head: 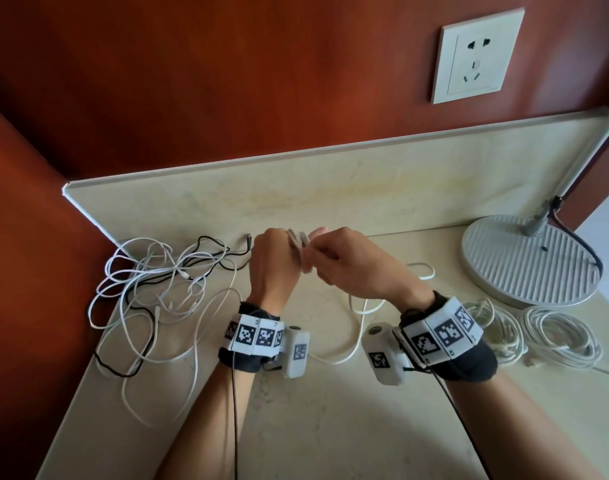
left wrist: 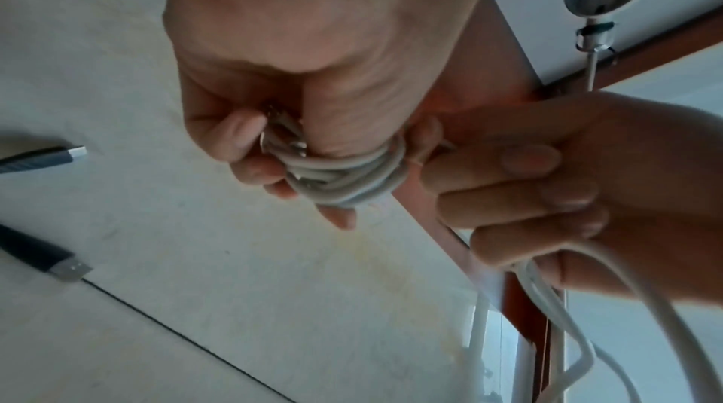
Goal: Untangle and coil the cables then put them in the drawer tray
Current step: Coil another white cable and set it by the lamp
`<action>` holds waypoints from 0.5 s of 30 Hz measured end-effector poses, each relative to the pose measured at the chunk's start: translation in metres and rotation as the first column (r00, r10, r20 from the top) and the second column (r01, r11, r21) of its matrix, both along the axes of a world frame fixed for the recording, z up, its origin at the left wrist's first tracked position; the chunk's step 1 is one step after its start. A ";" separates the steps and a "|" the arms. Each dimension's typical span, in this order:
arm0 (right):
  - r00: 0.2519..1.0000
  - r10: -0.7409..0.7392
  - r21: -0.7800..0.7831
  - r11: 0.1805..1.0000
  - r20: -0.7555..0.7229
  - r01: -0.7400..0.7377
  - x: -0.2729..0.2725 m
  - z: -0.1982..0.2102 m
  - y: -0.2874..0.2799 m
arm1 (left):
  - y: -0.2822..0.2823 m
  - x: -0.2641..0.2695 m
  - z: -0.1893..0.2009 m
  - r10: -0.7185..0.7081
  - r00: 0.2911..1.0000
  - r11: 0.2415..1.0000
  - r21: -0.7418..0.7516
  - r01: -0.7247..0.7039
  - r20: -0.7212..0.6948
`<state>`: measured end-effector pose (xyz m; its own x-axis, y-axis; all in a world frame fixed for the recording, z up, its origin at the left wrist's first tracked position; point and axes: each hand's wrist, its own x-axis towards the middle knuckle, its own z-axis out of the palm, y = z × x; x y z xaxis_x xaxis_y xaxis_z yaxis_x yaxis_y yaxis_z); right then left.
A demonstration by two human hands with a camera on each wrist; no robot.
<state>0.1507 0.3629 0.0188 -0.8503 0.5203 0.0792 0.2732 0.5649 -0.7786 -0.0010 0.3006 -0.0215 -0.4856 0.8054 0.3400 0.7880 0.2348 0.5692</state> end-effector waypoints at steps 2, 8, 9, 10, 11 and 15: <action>0.999 0.035 -0.047 0.998 -0.036 -0.037 -0.005 -0.004 -0.005 | 0.000 -0.003 0.001 0.063 0.998 0.994 0.091 -0.064 0.009; 0.986 0.113 -0.205 0.969 -0.123 -0.136 -0.006 -0.006 -0.008 | 0.011 -0.007 0.006 -0.031 0.727 0.960 0.222 -0.168 0.686; 0.982 0.138 -0.243 0.956 -0.128 -0.166 -0.004 -0.005 -0.007 | 0.008 -0.005 0.012 -0.048 0.670 0.970 0.194 -0.144 0.740; 0.979 0.159 -0.281 0.941 -0.127 -0.189 -0.002 -0.006 -0.005 | 0.006 -0.004 0.014 -0.075 0.667 0.976 0.193 -0.104 0.741; 0.976 0.177 -0.312 0.927 -0.124 -0.207 -0.001 -0.006 -0.004 | 0.003 -0.004 0.015 -0.085 0.725 0.982 0.182 -0.056 0.684; 0.967 0.226 -0.400 0.881 -0.114 -0.253 0.003 -0.012 0.001 | -0.006 0.000 0.028 -0.154 0.714 0.984 0.172 0.047 0.683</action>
<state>0.1536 0.3635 0.0069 -0.9535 0.2989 -0.0389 0.1132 0.2355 -0.9653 -0.0014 0.2943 0.0067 -0.5461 0.8363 0.0485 0.1763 0.0582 0.9826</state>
